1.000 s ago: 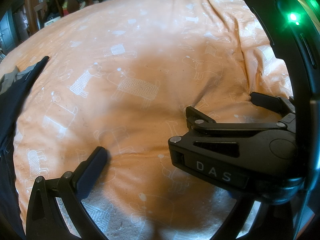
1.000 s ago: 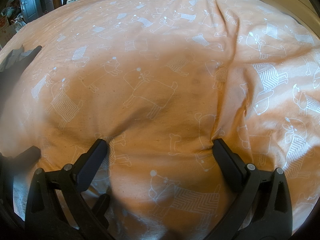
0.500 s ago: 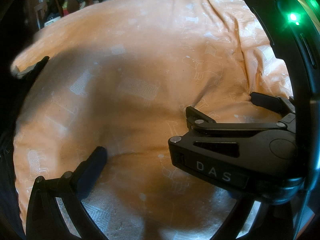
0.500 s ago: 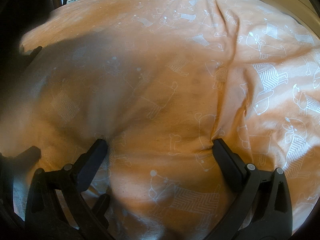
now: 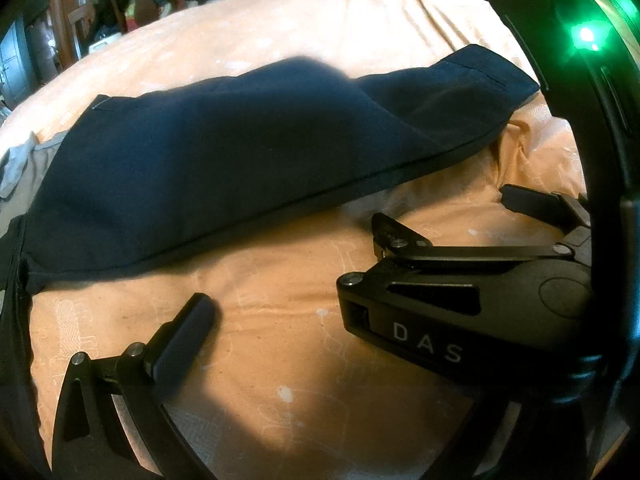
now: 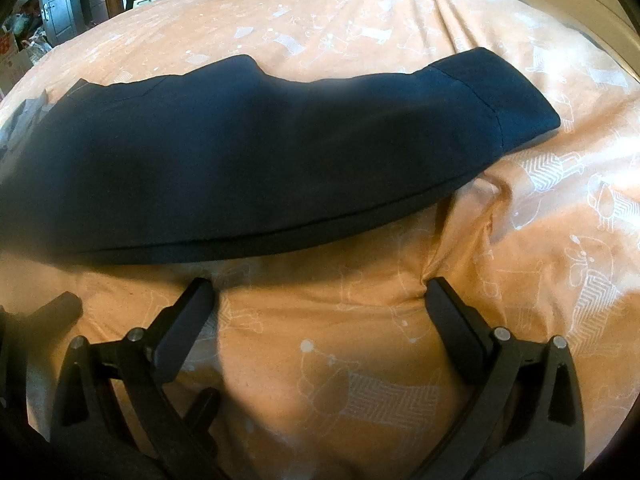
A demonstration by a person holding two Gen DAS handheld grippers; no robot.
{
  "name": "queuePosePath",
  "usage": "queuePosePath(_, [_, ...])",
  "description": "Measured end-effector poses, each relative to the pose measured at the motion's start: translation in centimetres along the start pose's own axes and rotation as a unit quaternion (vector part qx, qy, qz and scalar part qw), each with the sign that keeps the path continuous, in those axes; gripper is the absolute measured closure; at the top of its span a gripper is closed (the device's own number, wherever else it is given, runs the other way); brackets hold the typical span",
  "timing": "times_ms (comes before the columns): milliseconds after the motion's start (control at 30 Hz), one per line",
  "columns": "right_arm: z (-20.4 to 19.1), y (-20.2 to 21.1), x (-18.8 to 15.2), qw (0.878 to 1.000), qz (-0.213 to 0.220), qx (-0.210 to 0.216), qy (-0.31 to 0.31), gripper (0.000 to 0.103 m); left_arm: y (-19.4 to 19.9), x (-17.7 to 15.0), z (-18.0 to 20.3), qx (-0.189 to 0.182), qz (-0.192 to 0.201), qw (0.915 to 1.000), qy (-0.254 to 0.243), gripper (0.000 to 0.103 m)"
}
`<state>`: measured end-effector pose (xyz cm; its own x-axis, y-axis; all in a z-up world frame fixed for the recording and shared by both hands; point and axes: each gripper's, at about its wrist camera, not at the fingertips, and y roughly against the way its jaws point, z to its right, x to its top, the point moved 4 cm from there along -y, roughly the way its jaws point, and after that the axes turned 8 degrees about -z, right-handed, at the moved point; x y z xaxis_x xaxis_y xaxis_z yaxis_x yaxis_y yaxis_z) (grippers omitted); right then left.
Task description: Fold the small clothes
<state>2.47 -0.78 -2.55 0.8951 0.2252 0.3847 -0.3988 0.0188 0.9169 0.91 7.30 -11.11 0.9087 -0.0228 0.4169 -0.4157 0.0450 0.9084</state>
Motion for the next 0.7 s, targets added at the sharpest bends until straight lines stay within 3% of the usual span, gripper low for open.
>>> queuePosePath(700, [0.1,0.35,-0.18,1.0,0.0,0.003,-0.001,0.0,0.12,-0.06,0.02,-0.001,0.003,1.0,0.0,0.0])
